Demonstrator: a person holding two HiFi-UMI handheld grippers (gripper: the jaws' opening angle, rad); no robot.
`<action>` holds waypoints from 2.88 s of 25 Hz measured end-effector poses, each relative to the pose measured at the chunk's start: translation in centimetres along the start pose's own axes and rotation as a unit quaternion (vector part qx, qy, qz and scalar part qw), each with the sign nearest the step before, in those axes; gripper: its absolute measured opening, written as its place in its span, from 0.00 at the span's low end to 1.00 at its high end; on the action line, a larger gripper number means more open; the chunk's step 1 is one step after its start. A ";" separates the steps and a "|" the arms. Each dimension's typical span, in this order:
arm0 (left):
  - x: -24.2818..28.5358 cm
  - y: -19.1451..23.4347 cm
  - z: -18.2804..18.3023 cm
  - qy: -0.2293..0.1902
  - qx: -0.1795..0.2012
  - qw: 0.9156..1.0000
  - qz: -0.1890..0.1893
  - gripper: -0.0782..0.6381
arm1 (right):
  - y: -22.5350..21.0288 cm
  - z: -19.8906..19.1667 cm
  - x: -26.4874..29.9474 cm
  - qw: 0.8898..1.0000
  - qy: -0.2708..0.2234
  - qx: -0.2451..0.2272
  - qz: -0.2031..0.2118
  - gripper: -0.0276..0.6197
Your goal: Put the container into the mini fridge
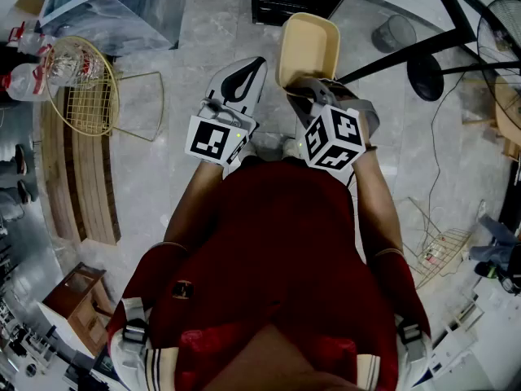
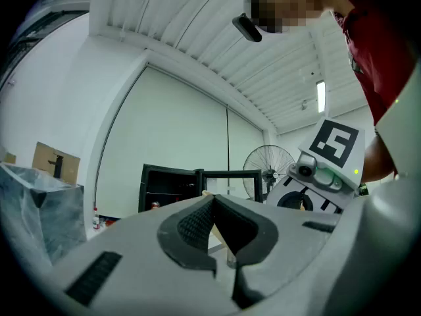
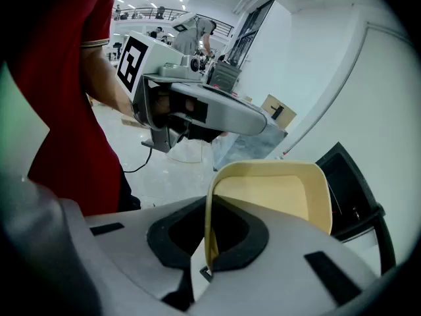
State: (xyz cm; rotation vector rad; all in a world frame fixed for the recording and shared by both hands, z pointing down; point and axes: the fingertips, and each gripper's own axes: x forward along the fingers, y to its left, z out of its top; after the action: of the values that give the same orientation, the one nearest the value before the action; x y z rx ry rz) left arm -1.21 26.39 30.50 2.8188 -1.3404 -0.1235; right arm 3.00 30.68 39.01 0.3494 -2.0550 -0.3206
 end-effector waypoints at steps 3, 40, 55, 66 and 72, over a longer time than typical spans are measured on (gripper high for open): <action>0.2 0.4 -0.2 0.000 -0.001 1.000 -0.001 0.12 | -0.4 0.2 0.4 1.000 -0.002 0.004 -0.003 0.05; -3.9 9.2 0.1 -0.019 -0.014 1.000 0.001 0.12 | -1.4 6.0 6.1 1.000 0.019 0.011 -0.001 0.05; 10.4 16.2 -1.9 0.008 0.011 0.999 0.050 0.12 | -16.2 -1.4 11.7 1.000 0.011 0.000 0.016 0.05; 20.7 19.9 -4.3 0.032 0.011 0.995 0.089 0.12 | -25.4 -7.7 16.1 0.999 0.017 -0.003 0.031 0.05; 24.7 21.2 -5.4 0.057 0.013 0.993 0.102 0.12 | -28.6 -9.7 18.3 0.999 0.020 -0.011 0.049 0.05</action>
State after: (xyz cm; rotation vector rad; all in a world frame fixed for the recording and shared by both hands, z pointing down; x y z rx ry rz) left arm -1.70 -6.22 35.38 2.6416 -1.6006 0.0583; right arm 6.13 -3.39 47.80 0.2392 -2.0200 -0.2739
